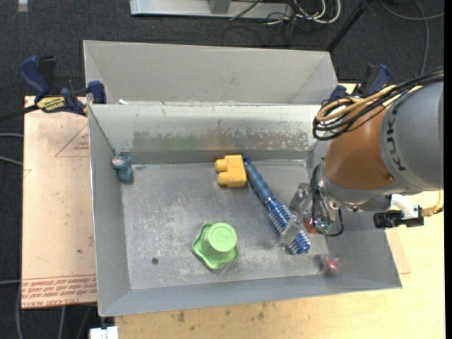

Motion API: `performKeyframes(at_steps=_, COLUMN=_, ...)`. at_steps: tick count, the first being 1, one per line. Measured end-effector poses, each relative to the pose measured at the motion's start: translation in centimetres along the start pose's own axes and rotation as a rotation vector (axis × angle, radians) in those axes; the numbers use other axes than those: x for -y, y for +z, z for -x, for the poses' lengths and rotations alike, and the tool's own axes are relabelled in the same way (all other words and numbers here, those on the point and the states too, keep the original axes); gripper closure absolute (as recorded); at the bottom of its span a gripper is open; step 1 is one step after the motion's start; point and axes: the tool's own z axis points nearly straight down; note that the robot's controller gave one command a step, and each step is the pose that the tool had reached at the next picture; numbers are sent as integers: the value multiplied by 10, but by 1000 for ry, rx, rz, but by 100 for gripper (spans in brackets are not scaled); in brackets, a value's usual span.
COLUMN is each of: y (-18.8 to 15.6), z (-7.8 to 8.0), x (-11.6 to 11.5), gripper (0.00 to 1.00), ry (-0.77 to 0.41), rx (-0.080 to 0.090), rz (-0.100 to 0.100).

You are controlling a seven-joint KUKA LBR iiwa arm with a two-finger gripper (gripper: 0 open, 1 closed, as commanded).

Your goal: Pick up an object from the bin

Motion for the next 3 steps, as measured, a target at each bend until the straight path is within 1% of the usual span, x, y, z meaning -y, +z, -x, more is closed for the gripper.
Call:
performKeyframes(at_steps=1, y=2, z=16, x=-1, gripper=0, ry=170, rx=0, rz=-1)
performKeyframes(at_steps=2, y=33, z=25, x=4, gripper=0, ry=412, rx=-4, rz=-3)
performKeyframes(at_steps=3, y=33, z=25, x=4, gripper=0, ry=409, rx=-4, rz=-3)
